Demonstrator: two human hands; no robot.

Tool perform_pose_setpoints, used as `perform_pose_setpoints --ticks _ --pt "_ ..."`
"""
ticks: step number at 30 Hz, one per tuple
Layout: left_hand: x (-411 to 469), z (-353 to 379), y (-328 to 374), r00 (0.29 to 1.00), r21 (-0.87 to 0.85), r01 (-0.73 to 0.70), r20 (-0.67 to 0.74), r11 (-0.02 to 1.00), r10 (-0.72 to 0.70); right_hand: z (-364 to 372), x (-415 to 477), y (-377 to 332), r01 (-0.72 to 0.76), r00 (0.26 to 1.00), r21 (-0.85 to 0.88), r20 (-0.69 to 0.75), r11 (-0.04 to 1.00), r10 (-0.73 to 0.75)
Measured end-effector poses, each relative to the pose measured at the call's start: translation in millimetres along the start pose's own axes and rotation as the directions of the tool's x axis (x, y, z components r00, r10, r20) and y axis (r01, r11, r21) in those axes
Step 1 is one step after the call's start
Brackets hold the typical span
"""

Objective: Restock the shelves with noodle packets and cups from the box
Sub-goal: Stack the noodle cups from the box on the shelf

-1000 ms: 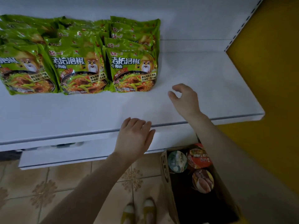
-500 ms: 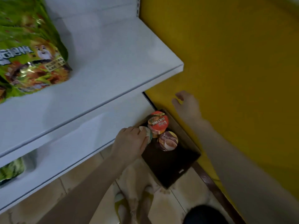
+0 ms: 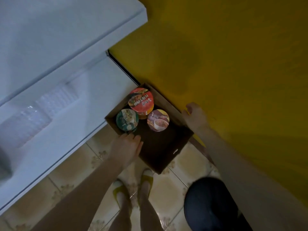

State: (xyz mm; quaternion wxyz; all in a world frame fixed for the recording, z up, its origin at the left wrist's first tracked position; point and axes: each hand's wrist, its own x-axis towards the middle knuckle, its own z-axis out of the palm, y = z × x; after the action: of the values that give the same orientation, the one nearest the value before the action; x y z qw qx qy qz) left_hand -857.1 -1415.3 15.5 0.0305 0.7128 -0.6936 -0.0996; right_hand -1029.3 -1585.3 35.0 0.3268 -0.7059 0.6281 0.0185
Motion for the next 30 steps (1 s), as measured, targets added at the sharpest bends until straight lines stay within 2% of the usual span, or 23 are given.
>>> perform_pose_setpoints --ticks 11,17,21,25,30 --pt "22.9 97.1 6.4 0.994 -0.035 0.011 0.112 0.999 -0.007 85.6 42.1 63.4 -0.151 0.988 0.042 0.047 0.988 0.149" --pt "38.2 161.2 -9.0 0.975 -0.106 0.107 0.204 0.989 -0.084 162.0 80.9 98.1 -0.227 0.974 0.235 0.053 0.945 0.220" --pt "49.6 205.9 -22.6 0.983 -0.154 0.122 0.156 0.980 -0.098 208.2 114.7 115.9 -0.294 0.954 0.361 0.046 0.885 0.297" --pt "59.7 241.9 -38.4 0.989 -0.150 0.111 0.118 0.982 -0.093 245.7 145.3 130.3 -0.316 0.942 0.395 0.021 0.863 0.335" --pt "75.1 275.1 -51.7 0.987 -0.252 0.161 0.066 0.954 -0.149 283.4 170.0 148.0 -0.373 0.914 0.482 0.043 0.793 0.404"
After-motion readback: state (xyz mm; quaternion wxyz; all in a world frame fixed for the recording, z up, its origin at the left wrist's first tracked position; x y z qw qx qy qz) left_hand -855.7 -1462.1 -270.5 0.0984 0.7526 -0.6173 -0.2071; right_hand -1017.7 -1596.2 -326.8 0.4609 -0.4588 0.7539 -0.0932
